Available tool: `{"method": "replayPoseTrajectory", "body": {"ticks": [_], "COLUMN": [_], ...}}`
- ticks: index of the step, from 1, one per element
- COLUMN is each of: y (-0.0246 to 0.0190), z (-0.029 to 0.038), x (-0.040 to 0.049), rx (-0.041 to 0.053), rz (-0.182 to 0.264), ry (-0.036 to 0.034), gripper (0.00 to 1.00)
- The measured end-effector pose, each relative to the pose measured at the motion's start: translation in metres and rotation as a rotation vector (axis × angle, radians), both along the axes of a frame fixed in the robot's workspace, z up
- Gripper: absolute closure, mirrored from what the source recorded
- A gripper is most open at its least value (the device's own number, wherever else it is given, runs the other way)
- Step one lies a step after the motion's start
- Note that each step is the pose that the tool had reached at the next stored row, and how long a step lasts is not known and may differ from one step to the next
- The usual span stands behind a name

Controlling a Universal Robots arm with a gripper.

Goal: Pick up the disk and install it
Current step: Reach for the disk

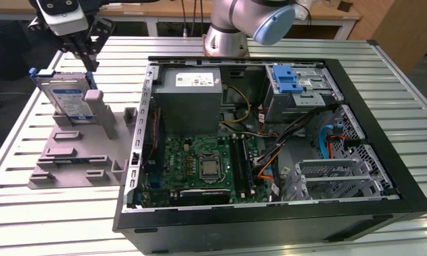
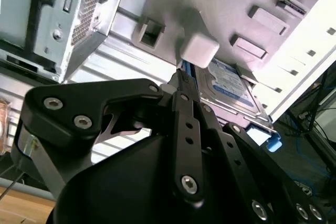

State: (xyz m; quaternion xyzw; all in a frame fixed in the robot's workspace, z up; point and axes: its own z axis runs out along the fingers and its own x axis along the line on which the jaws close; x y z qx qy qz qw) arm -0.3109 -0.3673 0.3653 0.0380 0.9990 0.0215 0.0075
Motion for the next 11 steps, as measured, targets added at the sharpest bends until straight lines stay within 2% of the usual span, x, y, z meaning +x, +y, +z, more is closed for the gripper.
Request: {"method": "replayPoseTrajectory", "body": {"ticks": [2,11], "y": [0.003,0.0079], "z": [-0.001,-0.0067], "x": [-0.008,-0.0484], "rx": [0.0,0.0001], "rz": [0.0,0.0], "ry": [0.0006,0.0022], "gripper": [0.89,0.89]}}
